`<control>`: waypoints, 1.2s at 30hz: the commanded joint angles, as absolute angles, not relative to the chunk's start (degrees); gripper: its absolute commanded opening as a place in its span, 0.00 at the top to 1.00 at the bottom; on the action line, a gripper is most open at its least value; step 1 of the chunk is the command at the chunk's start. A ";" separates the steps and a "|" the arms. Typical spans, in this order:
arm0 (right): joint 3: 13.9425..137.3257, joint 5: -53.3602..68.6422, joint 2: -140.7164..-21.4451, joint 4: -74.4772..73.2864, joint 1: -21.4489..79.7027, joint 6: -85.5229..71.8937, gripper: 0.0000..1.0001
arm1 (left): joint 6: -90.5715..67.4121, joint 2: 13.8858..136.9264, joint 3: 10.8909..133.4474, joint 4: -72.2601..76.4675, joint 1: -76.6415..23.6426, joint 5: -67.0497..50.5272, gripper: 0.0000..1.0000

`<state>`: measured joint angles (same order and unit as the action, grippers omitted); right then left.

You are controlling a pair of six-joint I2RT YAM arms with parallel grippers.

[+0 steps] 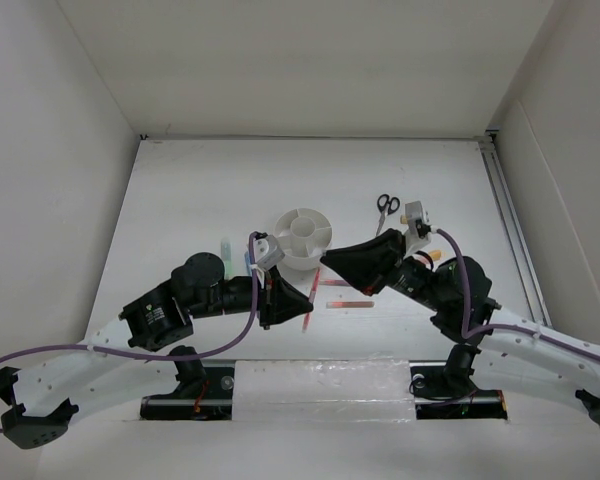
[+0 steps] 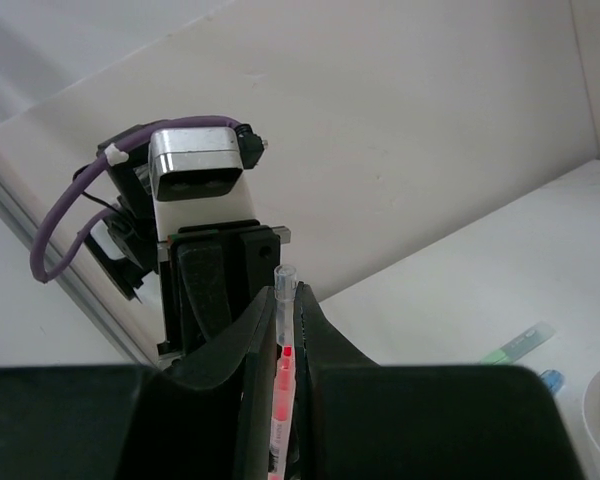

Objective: Sort the stationery into containers
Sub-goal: Close the pen cap on the pen.

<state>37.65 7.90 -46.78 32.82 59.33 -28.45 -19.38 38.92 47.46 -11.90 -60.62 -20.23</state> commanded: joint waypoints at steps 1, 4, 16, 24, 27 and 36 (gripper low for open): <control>37.79 6.86 -45.09 34.63 59.85 -27.95 1.00 | -19.07 38.32 47.37 -8.96 -60.29 -21.27 1.00; 38.32 6.86 -44.56 33.31 59.85 -27.43 1.00 | -19.07 38.32 47.37 -8.96 -60.29 -21.27 1.00; 38.32 7.38 -45.62 33.05 59.85 -27.42 1.00 | -19.07 38.32 47.37 -8.96 -60.29 -21.80 1.00; 38.32 8.43 -46.23 33.66 59.85 -27.95 1.00 | -19.07 38.32 47.37 -8.96 -60.29 -21.80 1.00; 38.32 8.44 -46.23 33.66 59.85 -27.95 1.00 | -19.07 38.32 47.37 -8.96 -60.29 -21.80 1.00; 38.32 8.96 -46.76 34.28 59.85 -28.48 1.00 | -19.07 38.32 47.37 -8.96 -60.29 -21.80 1.00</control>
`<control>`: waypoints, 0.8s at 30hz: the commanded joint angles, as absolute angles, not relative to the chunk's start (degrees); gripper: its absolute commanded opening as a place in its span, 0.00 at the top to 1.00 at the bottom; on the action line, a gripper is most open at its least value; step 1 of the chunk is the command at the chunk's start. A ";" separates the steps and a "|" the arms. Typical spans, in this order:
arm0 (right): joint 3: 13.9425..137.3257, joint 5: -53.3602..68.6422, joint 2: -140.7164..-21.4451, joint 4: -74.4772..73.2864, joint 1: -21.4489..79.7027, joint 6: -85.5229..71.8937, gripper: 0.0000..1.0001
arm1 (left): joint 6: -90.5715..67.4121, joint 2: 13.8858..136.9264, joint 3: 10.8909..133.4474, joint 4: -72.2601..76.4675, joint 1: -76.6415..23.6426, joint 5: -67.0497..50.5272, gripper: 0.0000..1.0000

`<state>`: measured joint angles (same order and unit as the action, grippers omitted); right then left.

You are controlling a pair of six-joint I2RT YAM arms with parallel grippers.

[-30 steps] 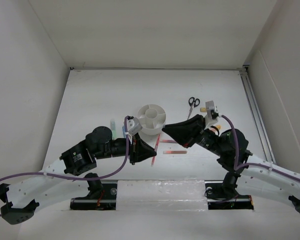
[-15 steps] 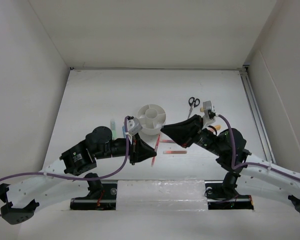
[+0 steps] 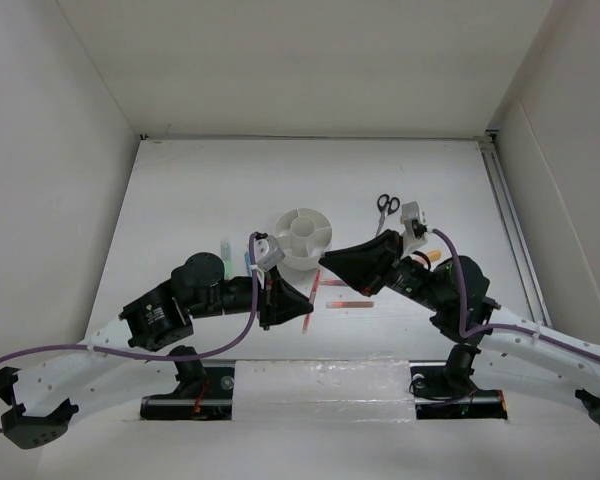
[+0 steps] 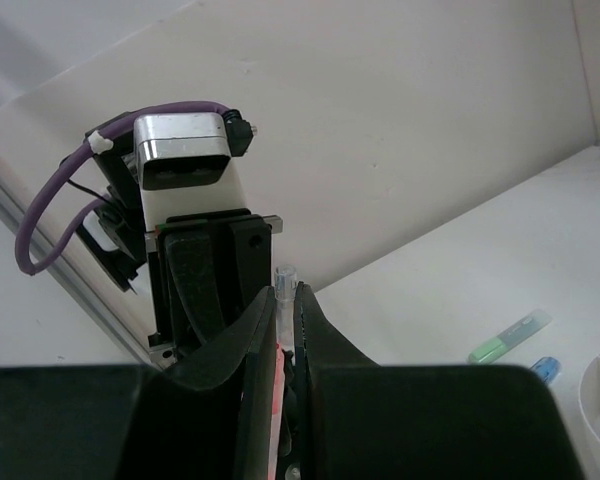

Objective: Sort the stationery into containers
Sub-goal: Close the pen cap on the pen.

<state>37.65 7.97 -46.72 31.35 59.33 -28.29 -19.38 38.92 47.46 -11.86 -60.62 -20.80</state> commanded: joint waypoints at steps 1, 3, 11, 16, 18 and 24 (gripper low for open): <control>38.32 8.96 -46.76 34.28 59.85 -28.48 1.00 | -19.07 38.32 47.37 -8.96 -60.29 -21.80 1.00; 38.32 8.96 -46.76 34.28 59.85 -28.48 1.00 | -19.07 38.32 47.37 -8.96 -60.29 -21.80 1.00; 37.79 5.54 -45.62 34.80 59.85 -29.71 1.00 | -18.54 38.85 47.37 -8.96 -60.29 -22.32 1.00; 37.79 5.54 -44.47 34.80 59.85 -30.23 1.00 | -18.54 38.85 47.37 -8.96 -60.29 -22.32 1.00; 37.79 6.06 -44.47 34.80 59.85 -30.23 1.00 | -18.54 38.85 47.37 -8.96 -60.29 -22.32 1.00; 37.79 6.77 -45.00 34.80 59.85 -30.76 1.00 | -18.54 38.85 47.37 -8.96 -60.29 -22.32 1.00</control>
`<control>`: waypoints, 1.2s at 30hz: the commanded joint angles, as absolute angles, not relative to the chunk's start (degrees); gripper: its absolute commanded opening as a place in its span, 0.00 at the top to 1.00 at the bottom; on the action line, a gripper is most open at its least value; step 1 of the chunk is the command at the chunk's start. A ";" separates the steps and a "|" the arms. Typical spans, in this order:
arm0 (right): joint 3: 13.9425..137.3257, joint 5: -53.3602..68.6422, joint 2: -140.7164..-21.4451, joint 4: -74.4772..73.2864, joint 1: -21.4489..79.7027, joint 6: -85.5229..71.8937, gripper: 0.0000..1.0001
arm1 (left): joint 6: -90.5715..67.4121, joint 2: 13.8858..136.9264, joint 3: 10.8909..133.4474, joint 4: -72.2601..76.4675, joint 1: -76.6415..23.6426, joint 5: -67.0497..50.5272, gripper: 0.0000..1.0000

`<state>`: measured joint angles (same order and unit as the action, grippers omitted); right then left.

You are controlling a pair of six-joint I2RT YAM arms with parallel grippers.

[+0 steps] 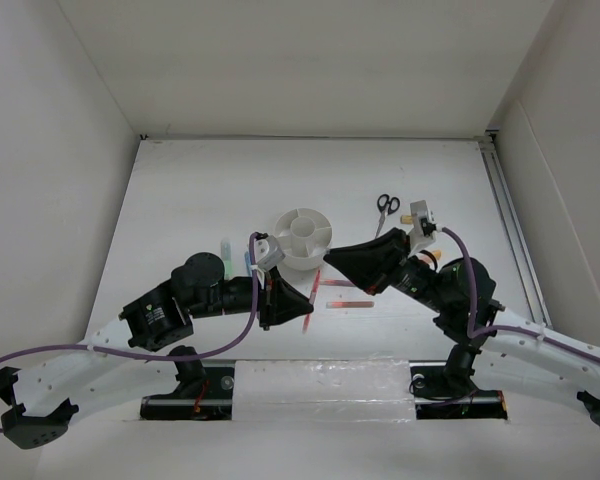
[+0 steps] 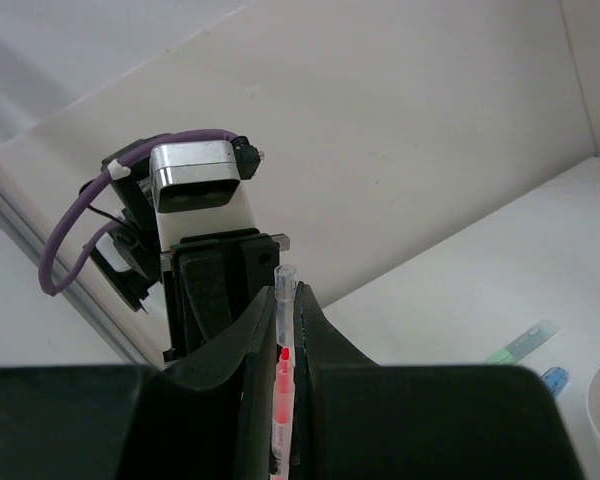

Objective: Sort the stationery into containers
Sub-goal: Close the pen cap on the pen.

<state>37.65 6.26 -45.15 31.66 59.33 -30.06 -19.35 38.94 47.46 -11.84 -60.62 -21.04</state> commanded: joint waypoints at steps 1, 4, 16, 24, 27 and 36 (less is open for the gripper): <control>37.18 6.77 -45.52 35.59 59.85 -30.76 1.00 | -18.54 38.85 47.37 -8.96 -60.29 -22.32 1.00; 37.18 7.29 -45.53 35.60 59.85 -30.76 1.00 | -18.54 38.85 47.37 -8.96 -60.29 -22.32 1.00; 36.65 7.82 -46.05 36.74 59.85 -31.29 1.00 | -18.54 38.85 47.37 -8.96 -60.29 -22.32 1.00; 36.04 8.35 -47.20 37.27 59.85 -31.90 1.00 | -18.54 38.85 47.37 -8.96 -60.29 -22.32 1.00; 36.04 8.35 -46.68 37.27 59.85 -31.90 1.00 | -18.54 38.85 47.37 -8.96 -60.29 -22.32 1.00; 36.04 7.56 -45.62 37.27 59.85 -31.90 1.00 | -18.54 38.85 47.90 -8.96 -60.29 -22.32 1.00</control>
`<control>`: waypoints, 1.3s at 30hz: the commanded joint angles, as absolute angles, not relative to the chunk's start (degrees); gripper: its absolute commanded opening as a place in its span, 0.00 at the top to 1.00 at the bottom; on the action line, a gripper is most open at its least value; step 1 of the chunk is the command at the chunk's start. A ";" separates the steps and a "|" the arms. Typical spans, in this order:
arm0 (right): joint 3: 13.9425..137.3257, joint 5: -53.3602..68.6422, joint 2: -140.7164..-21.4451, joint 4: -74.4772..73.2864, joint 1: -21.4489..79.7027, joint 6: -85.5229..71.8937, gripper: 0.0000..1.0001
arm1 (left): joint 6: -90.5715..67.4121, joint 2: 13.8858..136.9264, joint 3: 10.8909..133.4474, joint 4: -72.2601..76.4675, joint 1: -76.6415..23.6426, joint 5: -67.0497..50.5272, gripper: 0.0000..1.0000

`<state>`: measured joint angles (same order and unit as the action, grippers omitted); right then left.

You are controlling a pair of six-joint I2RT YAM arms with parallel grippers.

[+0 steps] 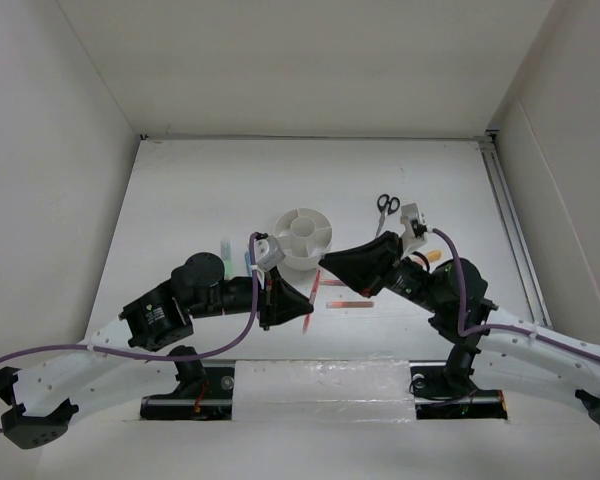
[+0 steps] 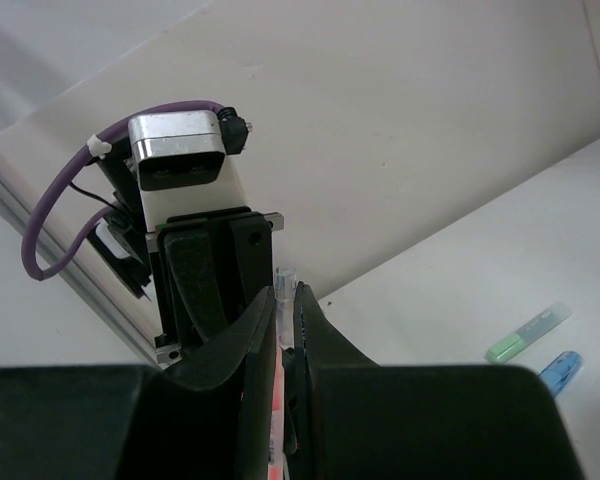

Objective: Sort the stationery into containers
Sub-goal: Close the pen cap on the pen.

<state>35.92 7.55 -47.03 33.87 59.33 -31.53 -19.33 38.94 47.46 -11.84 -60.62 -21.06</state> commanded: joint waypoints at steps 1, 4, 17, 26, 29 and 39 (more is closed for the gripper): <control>36.04 7.56 -45.62 37.27 59.85 -31.90 1.00 | -18.54 38.85 47.90 -8.96 -60.29 -22.32 1.00; 36.56 7.56 -45.01 36.65 59.85 -31.90 1.00 | -18.54 39.37 47.90 -8.96 -60.29 -22.32 1.00; 37.18 7.12 -45.53 36.12 59.85 -31.38 1.00 | -18.54 39.90 47.90 -8.96 -60.29 -23.38 1.00; 36.65 7.12 -45.01 35.60 59.85 -31.38 1.00 | -18.54 39.38 47.90 -8.96 -60.29 -22.85 1.00; 36.12 7.12 -45.00 35.60 59.85 -31.38 1.00 | -18.54 39.38 47.90 -8.96 -60.29 -22.85 1.00; 35.07 7.82 -44.47 35.60 59.85 -31.38 1.00 | -18.54 38.85 47.90 -8.96 -60.29 -21.71 1.00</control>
<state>35.38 7.29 -45.56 33.54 59.33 -31.51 -19.33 39.83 47.46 -11.79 -60.62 -22.00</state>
